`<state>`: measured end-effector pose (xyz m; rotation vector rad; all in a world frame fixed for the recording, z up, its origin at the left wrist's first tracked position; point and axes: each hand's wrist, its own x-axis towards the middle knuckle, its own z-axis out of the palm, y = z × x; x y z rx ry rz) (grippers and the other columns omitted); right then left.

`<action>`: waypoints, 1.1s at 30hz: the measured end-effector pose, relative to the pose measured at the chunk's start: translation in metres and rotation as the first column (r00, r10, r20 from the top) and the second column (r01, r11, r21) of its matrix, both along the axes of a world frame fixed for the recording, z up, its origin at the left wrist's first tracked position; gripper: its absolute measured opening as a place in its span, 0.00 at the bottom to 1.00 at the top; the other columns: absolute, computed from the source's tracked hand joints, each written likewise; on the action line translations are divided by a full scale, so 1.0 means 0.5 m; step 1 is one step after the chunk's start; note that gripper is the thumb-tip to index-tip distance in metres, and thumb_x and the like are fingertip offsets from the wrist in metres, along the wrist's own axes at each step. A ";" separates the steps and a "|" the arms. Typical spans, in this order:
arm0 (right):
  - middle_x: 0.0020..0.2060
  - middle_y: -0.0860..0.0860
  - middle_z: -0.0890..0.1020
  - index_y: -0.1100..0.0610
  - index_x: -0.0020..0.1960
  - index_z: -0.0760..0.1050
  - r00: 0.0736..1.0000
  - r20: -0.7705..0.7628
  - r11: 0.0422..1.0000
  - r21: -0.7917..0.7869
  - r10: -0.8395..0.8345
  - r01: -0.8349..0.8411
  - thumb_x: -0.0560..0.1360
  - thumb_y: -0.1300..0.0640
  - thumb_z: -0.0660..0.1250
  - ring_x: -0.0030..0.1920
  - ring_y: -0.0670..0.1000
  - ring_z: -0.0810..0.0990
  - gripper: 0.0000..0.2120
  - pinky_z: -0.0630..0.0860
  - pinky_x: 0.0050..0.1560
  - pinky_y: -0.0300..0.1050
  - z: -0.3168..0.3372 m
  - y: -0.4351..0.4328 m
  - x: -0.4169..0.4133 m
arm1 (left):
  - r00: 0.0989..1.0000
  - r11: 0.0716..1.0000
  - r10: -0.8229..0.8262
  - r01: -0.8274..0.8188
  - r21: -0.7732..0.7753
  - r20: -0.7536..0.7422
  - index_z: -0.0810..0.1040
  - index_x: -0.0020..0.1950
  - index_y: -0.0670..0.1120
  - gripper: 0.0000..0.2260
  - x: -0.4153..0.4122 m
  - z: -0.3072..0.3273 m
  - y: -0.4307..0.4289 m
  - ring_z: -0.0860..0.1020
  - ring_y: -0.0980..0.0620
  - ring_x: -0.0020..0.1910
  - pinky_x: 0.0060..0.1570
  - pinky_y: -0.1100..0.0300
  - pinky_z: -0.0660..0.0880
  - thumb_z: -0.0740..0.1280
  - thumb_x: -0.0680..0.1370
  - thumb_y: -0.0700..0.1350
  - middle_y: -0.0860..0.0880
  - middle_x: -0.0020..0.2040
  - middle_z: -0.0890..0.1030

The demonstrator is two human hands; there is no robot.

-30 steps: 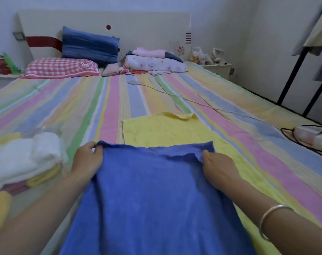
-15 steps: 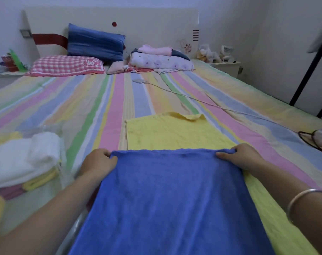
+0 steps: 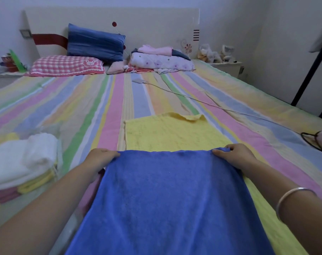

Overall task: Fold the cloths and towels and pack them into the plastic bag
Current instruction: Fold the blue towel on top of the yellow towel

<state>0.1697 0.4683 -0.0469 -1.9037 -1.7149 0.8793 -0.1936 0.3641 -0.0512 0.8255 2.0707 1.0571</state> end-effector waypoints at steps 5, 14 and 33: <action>0.43 0.53 0.83 0.61 0.48 0.81 0.976 -0.216 0.997 -0.075 0.006 -0.022 0.72 0.47 0.73 0.44 0.54 0.81 0.16 0.77 0.46 0.48 0.013 -0.007 -0.005 | 0.998 0.997 0.014 -0.009 0.079 -0.066 0.81 0.45 0.39 0.06 -0.016 -0.013 0.006 0.77 0.47 0.37 0.37 0.59 0.72 0.71 0.75 0.42 0.44 0.40 0.80; 0.31 0.53 0.74 0.55 0.33 0.66 0.989 -0.134 0.993 0.081 -0.070 0.081 0.71 0.42 0.71 0.32 0.54 0.73 0.21 0.65 0.35 0.45 -0.013 0.046 -0.044 | 0.869 0.992 0.119 -0.090 0.084 -0.481 0.80 0.44 0.43 0.05 -0.057 -0.039 0.020 0.78 0.40 0.46 0.43 0.54 0.72 0.68 0.76 0.44 0.43 0.44 0.82; 0.35 0.55 0.79 0.63 0.50 0.76 0.982 -0.176 0.943 -0.309 0.070 -0.123 0.77 0.50 0.67 0.29 0.51 0.78 0.15 0.75 0.30 0.39 0.074 -0.243 0.058 | 0.244 0.593 -0.653 0.754 -0.284 -0.717 0.67 0.73 0.53 0.36 0.344 0.014 -0.311 0.62 0.54 0.74 0.76 0.57 0.52 0.42 0.70 0.66 0.52 0.75 0.65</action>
